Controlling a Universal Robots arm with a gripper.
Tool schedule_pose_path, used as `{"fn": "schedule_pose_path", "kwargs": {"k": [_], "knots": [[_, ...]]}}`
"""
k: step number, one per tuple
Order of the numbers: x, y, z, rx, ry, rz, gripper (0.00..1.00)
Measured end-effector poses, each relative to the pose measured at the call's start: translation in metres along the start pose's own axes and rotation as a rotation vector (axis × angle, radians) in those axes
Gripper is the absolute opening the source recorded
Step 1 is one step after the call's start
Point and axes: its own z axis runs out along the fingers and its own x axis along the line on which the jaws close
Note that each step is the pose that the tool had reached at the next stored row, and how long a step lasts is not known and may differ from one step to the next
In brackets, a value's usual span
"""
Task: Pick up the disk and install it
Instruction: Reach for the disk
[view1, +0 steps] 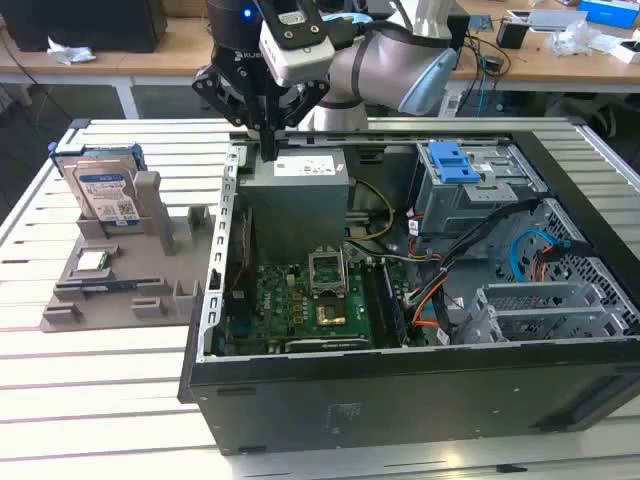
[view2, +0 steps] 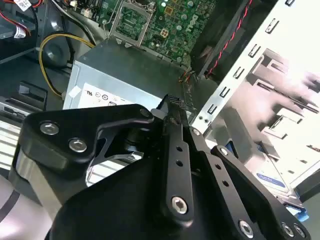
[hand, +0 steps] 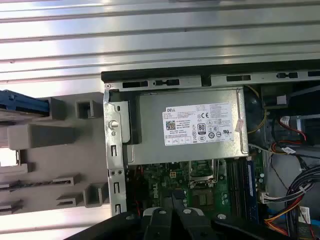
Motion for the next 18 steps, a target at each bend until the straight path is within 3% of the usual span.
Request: {"fn": "schedule_pose_path", "kwargs": {"k": [1,3,8,18], "knots": [[0.0003,0.0000,0.0000,-0.0001,0.0000,0.000,0.11],[0.0124,-0.0009,-0.0003,0.0000,0.0000,0.000,0.11],[0.0293,-0.0022,-0.0007,0.0000,0.0000,0.000,0.11],[0.0496,-0.0037,-0.0012,0.0000,0.0000,0.000,0.11]]}}
